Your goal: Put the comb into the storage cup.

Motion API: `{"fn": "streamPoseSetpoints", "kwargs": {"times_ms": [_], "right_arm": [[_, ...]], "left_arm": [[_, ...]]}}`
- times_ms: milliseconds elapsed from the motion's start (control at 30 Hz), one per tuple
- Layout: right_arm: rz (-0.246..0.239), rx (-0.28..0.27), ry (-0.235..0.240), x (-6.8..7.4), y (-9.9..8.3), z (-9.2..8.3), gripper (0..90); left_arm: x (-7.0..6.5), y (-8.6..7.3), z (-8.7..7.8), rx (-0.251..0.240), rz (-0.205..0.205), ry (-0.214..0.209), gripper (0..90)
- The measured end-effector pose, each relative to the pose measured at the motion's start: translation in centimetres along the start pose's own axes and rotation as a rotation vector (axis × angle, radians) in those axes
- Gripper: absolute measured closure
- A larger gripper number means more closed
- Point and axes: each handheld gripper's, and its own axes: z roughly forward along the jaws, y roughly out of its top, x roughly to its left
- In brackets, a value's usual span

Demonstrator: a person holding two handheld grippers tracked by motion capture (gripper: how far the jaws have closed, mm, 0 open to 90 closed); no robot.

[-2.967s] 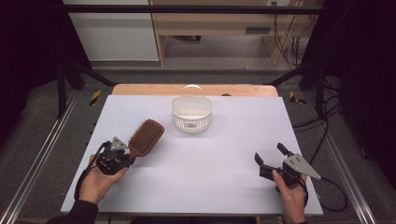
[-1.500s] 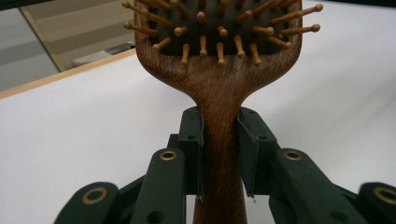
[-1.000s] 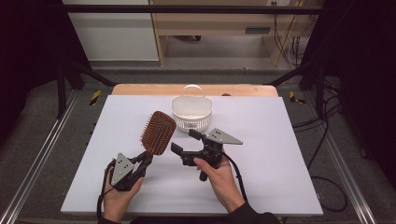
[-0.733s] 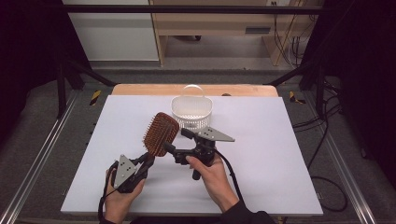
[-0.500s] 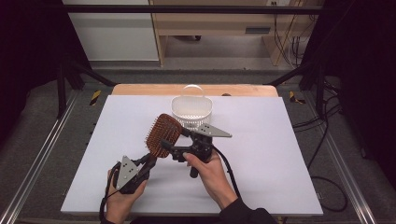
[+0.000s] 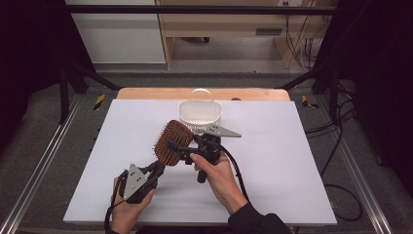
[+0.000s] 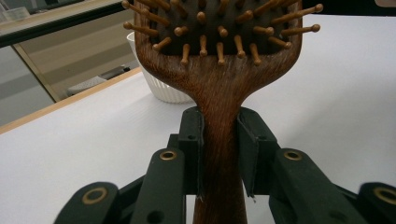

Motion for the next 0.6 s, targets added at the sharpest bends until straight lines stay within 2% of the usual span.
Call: {"fn": "streamPoseSetpoints", "kwargs": {"times_ms": [300,600], "right_arm": [[0.016,0.011,0.013,-0.26,0.00,0.39,36.1],[0.024,0.009,-0.001,-0.23,-0.17,0.62,43.5]], "left_arm": [[0.11,-0.05,-0.01,-0.003,0.003,0.001,72.2],[0.56,-0.35,0.15,0.004,-0.010,-0.013,72.2]]}}
